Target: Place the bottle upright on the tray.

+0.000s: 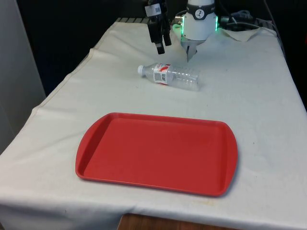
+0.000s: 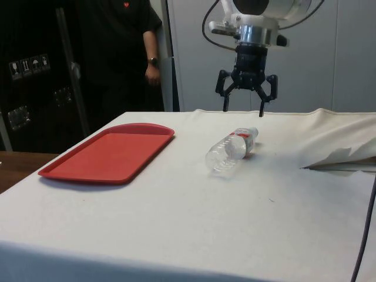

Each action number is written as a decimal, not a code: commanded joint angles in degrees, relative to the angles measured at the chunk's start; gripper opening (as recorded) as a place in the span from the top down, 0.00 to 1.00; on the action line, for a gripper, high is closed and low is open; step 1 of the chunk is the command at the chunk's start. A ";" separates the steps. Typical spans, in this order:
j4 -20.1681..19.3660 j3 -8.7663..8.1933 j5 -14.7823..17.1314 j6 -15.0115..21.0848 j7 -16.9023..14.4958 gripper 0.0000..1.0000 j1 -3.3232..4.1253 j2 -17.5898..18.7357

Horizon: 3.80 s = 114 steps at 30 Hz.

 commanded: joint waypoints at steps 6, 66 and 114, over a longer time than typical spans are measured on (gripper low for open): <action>0.29 -0.69 3.44 -0.11 -2.23 0.00 0.23 0.34; 3.61 -4.41 16.96 -1.26 -8.02 0.00 -0.06 7.79; 8.48 -8.19 36.84 -12.61 -24.58 0.00 -0.80 17.30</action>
